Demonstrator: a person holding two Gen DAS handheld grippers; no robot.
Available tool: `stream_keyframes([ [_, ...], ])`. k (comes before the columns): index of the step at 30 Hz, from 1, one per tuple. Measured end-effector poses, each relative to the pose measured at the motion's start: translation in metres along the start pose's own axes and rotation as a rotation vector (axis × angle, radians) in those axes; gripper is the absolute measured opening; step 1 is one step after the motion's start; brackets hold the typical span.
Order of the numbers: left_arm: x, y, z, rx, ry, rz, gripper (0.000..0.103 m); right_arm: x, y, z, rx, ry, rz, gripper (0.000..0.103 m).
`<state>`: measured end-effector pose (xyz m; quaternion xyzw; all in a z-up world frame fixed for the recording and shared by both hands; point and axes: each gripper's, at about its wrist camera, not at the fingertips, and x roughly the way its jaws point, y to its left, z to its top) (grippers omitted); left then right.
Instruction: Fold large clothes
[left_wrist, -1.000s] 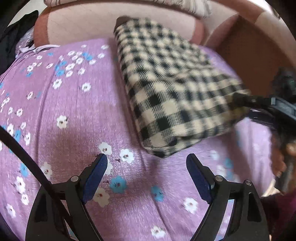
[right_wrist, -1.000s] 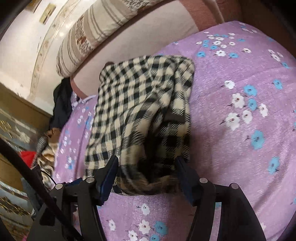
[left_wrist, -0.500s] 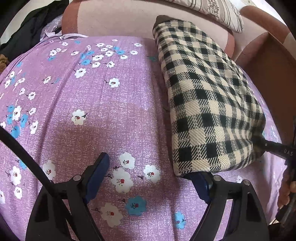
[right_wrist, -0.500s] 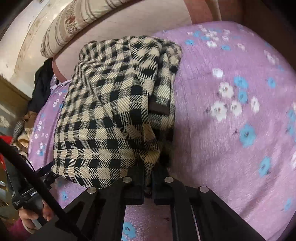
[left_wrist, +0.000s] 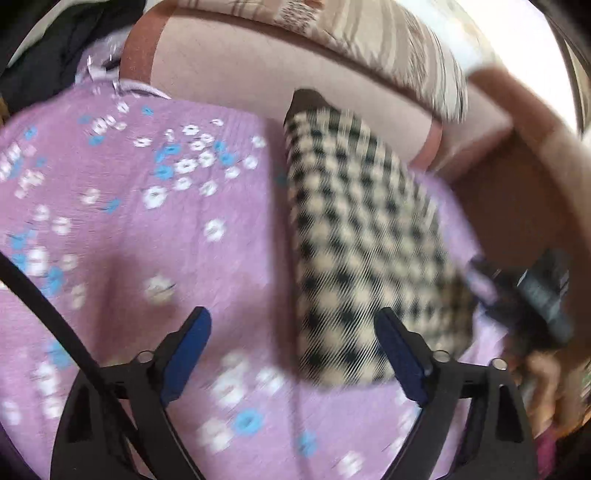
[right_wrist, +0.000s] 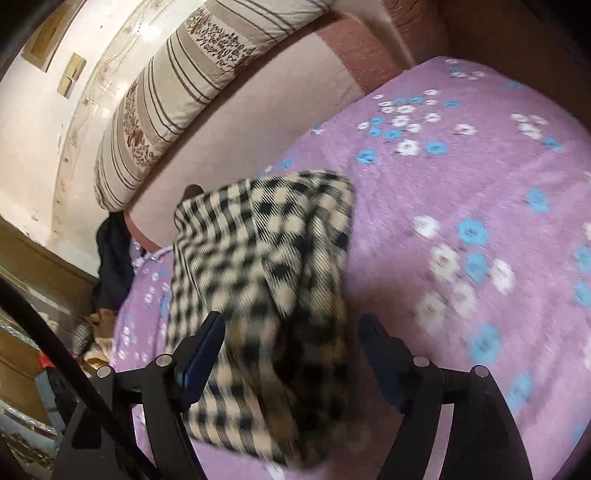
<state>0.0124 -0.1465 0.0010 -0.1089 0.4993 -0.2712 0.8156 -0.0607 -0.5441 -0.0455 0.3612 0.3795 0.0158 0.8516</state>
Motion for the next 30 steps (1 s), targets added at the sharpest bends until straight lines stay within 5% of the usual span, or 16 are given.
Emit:
stream_keyframes([
  [4, 0.044, -0.004, 0.024, -0.074, 0.064, -0.065, 0.093, 0.032, 0.007, 0.019, -0.06, 0.029, 0.016, 0.082],
  [14, 0.103, -0.017, 0.038, 0.032, 0.097, -0.089, 0.1, 0.082, 0.0, 0.026, -0.11, 0.1, 0.117, 0.082],
  [16, 0.111, -0.028, 0.038, 0.095, 0.104, -0.081, 0.101, 0.086, 0.001, 0.027, -0.111, 0.101, 0.114, 0.053],
  [17, 0.112, -0.034, 0.038, 0.123, 0.105, -0.087, 0.097, 0.087, 0.001, 0.026, -0.095, 0.103, 0.128, 0.049],
  [18, 0.112, -0.041, 0.037, 0.15, 0.109, -0.123, 0.073, 0.087, 0.004, 0.025, -0.087, 0.096, 0.137, 0.041],
  [22, 0.094, -0.057, 0.039, 0.195, 0.084, -0.115, 0.04, 0.068, 0.021, 0.02, -0.1, 0.067, 0.17, 0.026],
  [30, -0.004, -0.058, 0.027, 0.259, 0.03, -0.121, 0.036, 0.019, 0.078, -0.02, -0.132, 0.098, 0.278, 0.025],
])
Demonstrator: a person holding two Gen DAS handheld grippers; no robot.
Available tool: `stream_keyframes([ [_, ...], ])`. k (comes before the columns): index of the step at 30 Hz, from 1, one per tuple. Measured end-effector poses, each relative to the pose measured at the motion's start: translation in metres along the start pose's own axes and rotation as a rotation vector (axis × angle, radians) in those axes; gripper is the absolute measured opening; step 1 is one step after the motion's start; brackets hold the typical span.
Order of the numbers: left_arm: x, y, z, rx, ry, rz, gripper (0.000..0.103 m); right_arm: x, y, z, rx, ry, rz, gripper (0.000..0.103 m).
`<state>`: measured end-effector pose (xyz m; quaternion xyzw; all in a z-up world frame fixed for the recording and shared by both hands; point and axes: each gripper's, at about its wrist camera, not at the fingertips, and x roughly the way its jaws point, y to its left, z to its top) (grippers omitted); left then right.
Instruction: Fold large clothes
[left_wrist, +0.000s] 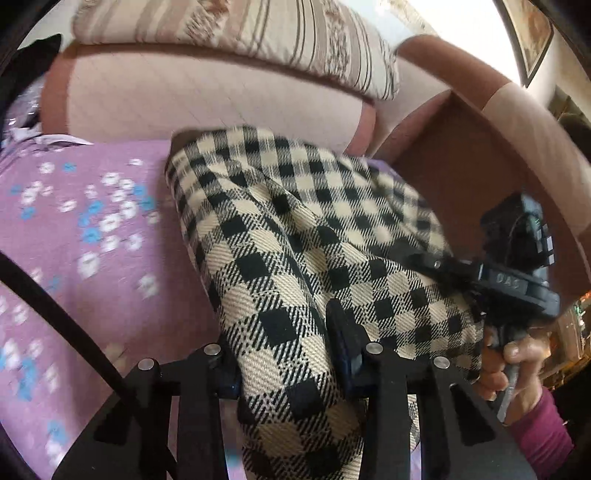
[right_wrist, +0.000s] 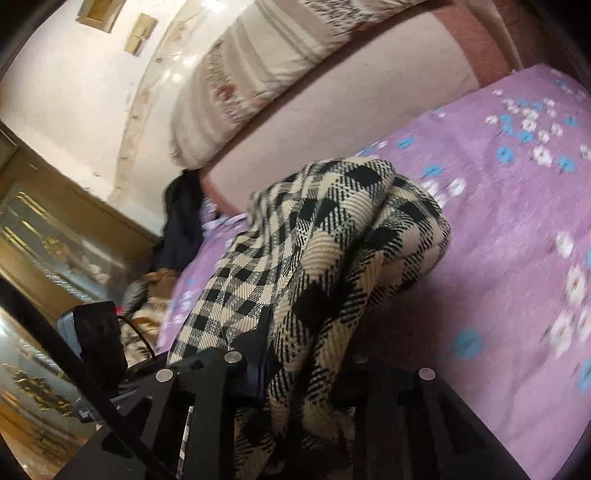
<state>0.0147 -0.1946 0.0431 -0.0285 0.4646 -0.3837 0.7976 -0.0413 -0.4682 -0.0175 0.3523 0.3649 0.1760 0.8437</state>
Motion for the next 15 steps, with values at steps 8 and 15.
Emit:
stream_keyframes([
  [8, -0.074, 0.022, -0.08, -0.041, 0.085, 0.066, 0.036, 0.001, 0.049, -0.088, 0.005, 0.112, 0.101, 0.025],
  [15, -0.058, 0.069, -0.145, -0.231, 0.125, 0.228, 0.076, 0.028, 0.006, -0.131, 0.101, 0.217, -0.239, 0.047],
])
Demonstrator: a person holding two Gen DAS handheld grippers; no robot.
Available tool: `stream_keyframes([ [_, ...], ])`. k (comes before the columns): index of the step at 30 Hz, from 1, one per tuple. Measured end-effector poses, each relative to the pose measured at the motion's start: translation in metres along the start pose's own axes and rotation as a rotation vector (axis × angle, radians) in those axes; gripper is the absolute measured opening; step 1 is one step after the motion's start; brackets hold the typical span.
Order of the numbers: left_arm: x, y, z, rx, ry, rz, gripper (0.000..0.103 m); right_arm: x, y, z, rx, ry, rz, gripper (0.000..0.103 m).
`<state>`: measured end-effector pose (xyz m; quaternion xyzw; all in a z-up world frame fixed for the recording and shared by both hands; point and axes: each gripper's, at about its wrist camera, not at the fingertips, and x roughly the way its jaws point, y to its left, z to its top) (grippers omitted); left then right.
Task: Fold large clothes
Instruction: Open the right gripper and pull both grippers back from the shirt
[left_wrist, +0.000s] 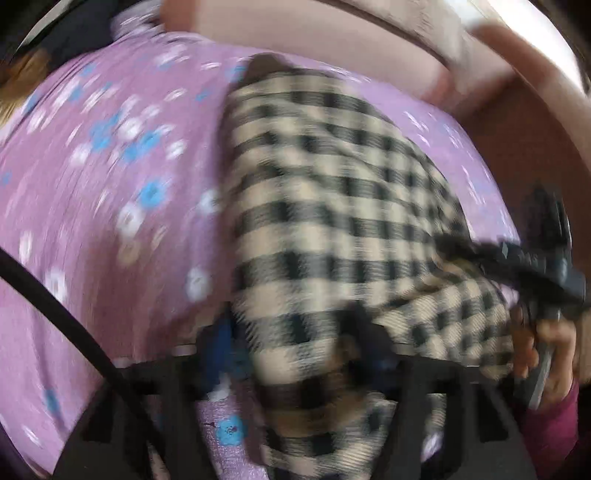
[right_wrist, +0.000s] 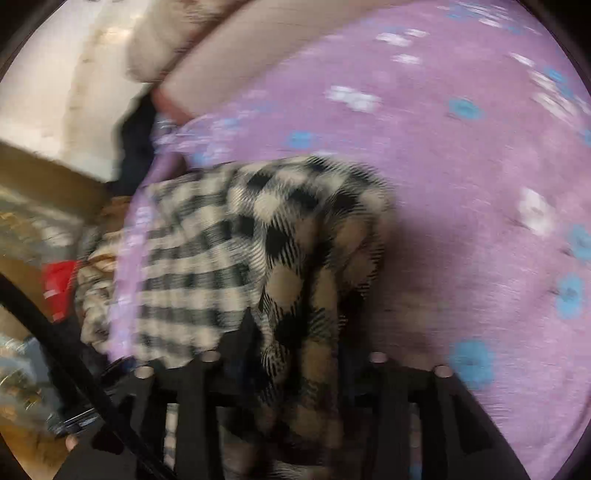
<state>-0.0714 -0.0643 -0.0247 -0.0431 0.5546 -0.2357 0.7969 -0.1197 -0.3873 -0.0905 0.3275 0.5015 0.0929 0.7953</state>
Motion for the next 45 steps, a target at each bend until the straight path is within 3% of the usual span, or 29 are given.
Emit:
stream_keyframes([
  [2, -0.007, 0.009, -0.001, -0.06, -0.004, -0.009, 0.076, -0.018, -0.001, -0.003, 0.013, -0.04, 0.016, 0.047],
  [5, -0.027, 0.006, -0.001, -0.039, -0.063, 0.03, 0.076, -0.057, 0.022, -0.014, -0.099, -0.133, -0.061, 0.047],
  [9, -0.042, -0.007, -0.005, -0.007, -0.131, 0.099, 0.077, -0.086, 0.071, -0.038, -0.261, -0.171, -0.034, 0.047],
  [11, -0.038, -0.015, -0.008, 0.006, -0.139, 0.117, 0.078, -0.084, 0.097, -0.052, -0.353, -0.16, -0.031, 0.047],
  [15, -0.02, -0.024, -0.02, 0.053, -0.118, 0.186, 0.078, -0.06, 0.111, -0.077, -0.448, -0.114, -0.087, 0.039],
  [19, -0.018, -0.02, -0.036, 0.059, -0.172, 0.205, 0.089, -0.026, 0.087, -0.097, -0.441, -0.04, -0.221, 0.029],
  [23, -0.025, -0.019, -0.036, 0.037, -0.183, 0.206, 0.089, -0.035, 0.089, -0.109, -0.445, -0.068, -0.246, 0.029],
  [26, -0.039, -0.027, -0.038, 0.062, -0.233, 0.246, 0.089, -0.056, 0.101, -0.117, -0.447, -0.134, -0.265, 0.04],
  [28, -0.05, -0.03, -0.039, 0.056, -0.273, 0.25, 0.089, -0.069, 0.111, -0.12, -0.447, -0.196, -0.294, 0.063],
  [29, -0.056, -0.032, -0.04, 0.053, -0.287, 0.25, 0.089, -0.076, 0.116, -0.121, -0.446, -0.221, -0.306, 0.065],
  [39, -0.092, -0.055, -0.038, 0.095, -0.395, 0.316, 0.089, -0.094, 0.131, -0.114, -0.357, -0.324, -0.349, 0.077],
  [45, -0.097, -0.059, -0.037, 0.097, -0.403, 0.316, 0.089, -0.094, 0.135, -0.111, -0.337, -0.333, -0.345, 0.078],
])
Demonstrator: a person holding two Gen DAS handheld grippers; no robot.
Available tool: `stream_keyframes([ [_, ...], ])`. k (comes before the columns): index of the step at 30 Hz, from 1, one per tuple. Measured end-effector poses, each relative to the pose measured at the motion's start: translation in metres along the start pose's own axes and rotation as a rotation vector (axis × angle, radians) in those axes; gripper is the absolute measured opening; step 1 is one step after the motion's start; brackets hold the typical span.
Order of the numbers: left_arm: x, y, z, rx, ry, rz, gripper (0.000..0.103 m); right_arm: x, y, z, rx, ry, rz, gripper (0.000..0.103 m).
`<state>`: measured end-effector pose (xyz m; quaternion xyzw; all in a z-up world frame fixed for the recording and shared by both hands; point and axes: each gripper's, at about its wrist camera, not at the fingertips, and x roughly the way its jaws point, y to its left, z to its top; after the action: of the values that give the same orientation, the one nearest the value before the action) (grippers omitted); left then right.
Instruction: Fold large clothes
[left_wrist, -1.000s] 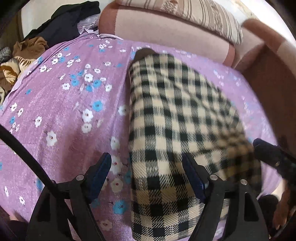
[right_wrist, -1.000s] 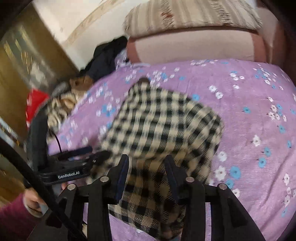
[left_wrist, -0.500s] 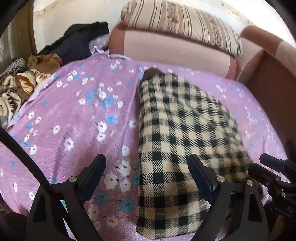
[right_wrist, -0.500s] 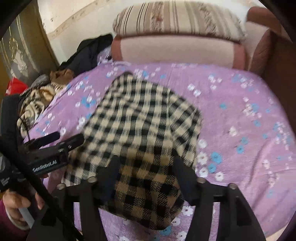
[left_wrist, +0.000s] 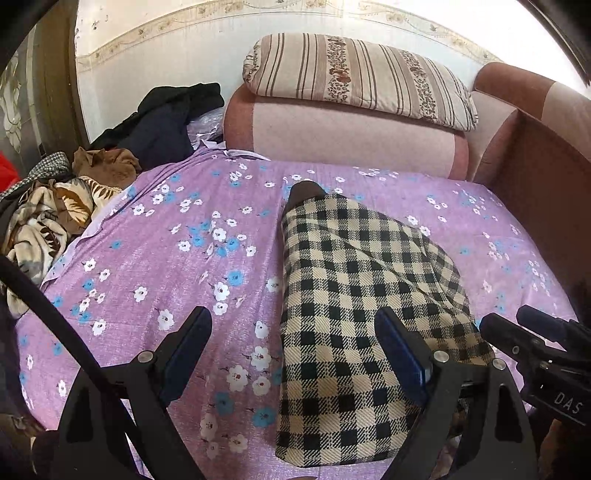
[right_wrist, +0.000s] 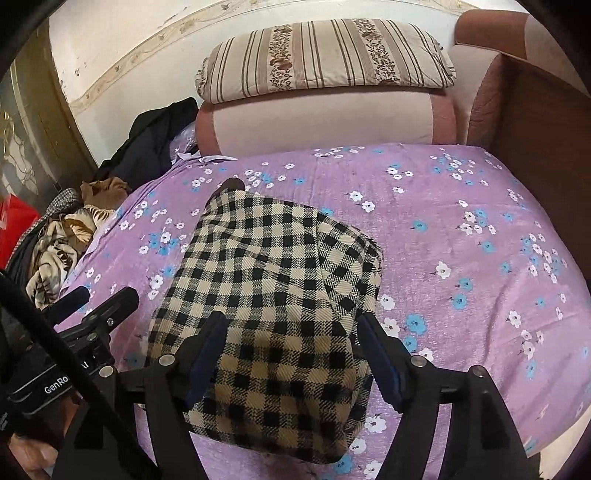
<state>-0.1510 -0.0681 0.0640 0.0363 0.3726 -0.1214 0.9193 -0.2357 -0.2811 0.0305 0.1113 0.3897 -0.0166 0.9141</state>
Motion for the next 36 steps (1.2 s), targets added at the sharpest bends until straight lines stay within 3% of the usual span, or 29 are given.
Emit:
stream_keyframes([
  [20, 0.003, -0.001, 0.0, 0.015, 0.005, 0.008, 0.089, 0.009, 0.004, 0.0, -0.004, 0.009, 0.007, 0.08],
  [33, -0.002, -0.002, -0.003, 0.055, -0.087, 0.031, 0.089, 0.015, 0.003, -0.004, 0.012, 0.032, 0.018, 0.08],
  [36, 0.001, 0.002, -0.002, 0.048, -0.069, 0.008, 0.089, 0.016, 0.004, -0.005, 0.012, 0.033, 0.017, 0.08],
])
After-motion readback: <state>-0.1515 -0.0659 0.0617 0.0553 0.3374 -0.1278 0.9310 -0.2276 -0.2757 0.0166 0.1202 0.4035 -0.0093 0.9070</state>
